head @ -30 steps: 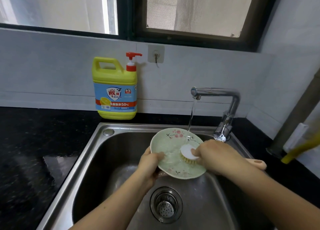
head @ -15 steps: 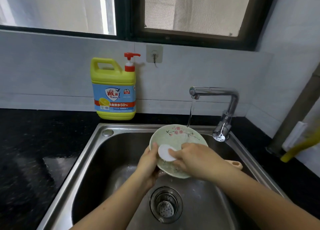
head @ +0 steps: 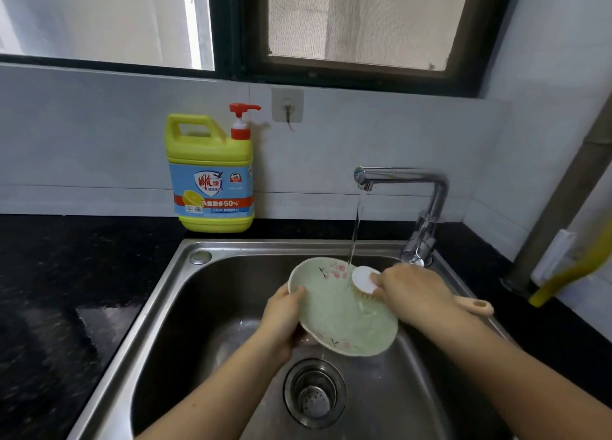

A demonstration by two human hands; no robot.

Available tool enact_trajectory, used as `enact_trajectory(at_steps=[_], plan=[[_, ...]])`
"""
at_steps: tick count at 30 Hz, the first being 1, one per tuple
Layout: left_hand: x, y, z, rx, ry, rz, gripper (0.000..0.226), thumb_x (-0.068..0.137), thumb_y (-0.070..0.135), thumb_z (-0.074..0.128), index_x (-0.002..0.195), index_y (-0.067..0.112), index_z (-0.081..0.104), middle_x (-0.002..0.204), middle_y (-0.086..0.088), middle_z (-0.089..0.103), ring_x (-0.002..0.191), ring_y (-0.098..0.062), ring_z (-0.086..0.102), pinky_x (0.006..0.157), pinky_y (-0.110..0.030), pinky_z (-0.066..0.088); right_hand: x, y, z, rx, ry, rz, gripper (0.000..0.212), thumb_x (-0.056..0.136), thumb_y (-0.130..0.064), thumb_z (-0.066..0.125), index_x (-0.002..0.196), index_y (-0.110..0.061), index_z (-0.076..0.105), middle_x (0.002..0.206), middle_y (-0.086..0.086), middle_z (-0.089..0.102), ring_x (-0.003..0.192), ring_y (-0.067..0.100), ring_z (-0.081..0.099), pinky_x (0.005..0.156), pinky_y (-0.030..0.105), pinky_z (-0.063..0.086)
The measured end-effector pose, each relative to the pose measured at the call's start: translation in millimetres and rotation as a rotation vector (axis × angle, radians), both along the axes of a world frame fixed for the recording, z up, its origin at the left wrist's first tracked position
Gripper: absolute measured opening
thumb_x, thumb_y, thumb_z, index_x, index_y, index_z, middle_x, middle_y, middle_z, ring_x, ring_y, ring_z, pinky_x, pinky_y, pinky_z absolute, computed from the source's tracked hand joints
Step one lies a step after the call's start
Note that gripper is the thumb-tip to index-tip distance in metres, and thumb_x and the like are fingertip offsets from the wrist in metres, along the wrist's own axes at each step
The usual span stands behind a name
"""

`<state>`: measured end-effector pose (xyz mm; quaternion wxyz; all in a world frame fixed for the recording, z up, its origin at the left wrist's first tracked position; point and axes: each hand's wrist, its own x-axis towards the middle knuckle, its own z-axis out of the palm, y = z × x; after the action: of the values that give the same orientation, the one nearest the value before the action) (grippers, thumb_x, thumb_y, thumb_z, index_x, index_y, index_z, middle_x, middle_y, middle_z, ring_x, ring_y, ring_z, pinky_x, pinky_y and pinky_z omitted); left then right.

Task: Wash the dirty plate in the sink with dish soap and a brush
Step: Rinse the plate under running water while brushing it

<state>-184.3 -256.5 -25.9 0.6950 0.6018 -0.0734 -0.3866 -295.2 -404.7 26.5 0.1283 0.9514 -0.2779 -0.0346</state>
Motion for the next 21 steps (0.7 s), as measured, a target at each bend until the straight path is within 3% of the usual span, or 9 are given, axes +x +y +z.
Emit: enact_trajectory(at_steps=[2,6,10,13,16,21], plan=[[0,2,0,0.044,0.105,-0.028,0.019,0.099,0.015,0.039,0.104,0.014,0.057,0.085,-0.011,0.063,0.069,-0.026,0.061,0.039,-0.030,0.053,6,-3,-8,0.024,-0.061,-0.019,0.030,0.098,-0.033,0.041,0.121,-0.020,0.056,0.111,0.007,0.059,0.100,0.026,0.059,0.069,0.034,0.042],[0,2,1,0.110,0.306,-0.070,0.020,0.099,0.013,0.042,0.088,0.002,0.054,0.077,-0.016,0.063,0.058,-0.028,0.063,0.036,-0.041,0.051,7,-3,-9,0.303,-0.266,-0.173,0.041,0.097,-0.038,0.042,0.135,-0.028,0.051,0.125,0.006,0.058,0.105,0.026,0.059,0.083,0.035,0.047],[5,1,-7,0.070,0.366,-0.030,0.018,0.099,0.013,0.043,0.107,0.000,0.053,0.072,-0.017,0.065,0.043,-0.027,0.065,0.029,-0.037,0.048,0,-6,-3,0.492,-0.339,-0.241,0.054,0.090,-0.036,0.053,0.141,-0.029,0.041,0.128,0.008,0.055,0.102,0.025,0.059,0.083,0.034,0.050],[11,2,-16,0.009,0.372,0.033,0.028,0.098,0.012,0.044,0.124,0.003,0.049,0.091,-0.018,0.063,0.063,-0.030,0.067,0.031,-0.032,0.049,-4,-7,-6,0.712,-0.478,-0.247,0.059,0.082,-0.021,0.064,0.138,-0.023,0.044,0.118,0.001,0.059,0.090,0.015,0.058,0.071,0.026,0.048],[12,4,-19,-0.076,0.352,0.090,0.032,0.097,0.010,0.045,0.130,0.009,0.046,0.101,-0.018,0.063,0.079,-0.032,0.063,0.036,-0.032,0.053,-5,-6,-18,0.903,-0.663,-0.254,0.063,0.079,-0.011,0.068,0.136,-0.020,0.042,0.122,0.000,0.059,0.090,0.013,0.057,0.062,0.020,0.043],[9,5,-14,-0.200,0.235,0.100,0.030,0.096,0.010,0.049,0.125,0.009,0.050,0.114,-0.021,0.063,0.091,-0.036,0.064,0.051,-0.041,0.059,-4,-4,-40,1.264,-0.889,-0.401,0.028,0.084,-0.009,0.065,0.111,-0.009,0.058,0.085,0.007,0.067,0.051,0.012,0.054,0.043,0.021,0.040]])
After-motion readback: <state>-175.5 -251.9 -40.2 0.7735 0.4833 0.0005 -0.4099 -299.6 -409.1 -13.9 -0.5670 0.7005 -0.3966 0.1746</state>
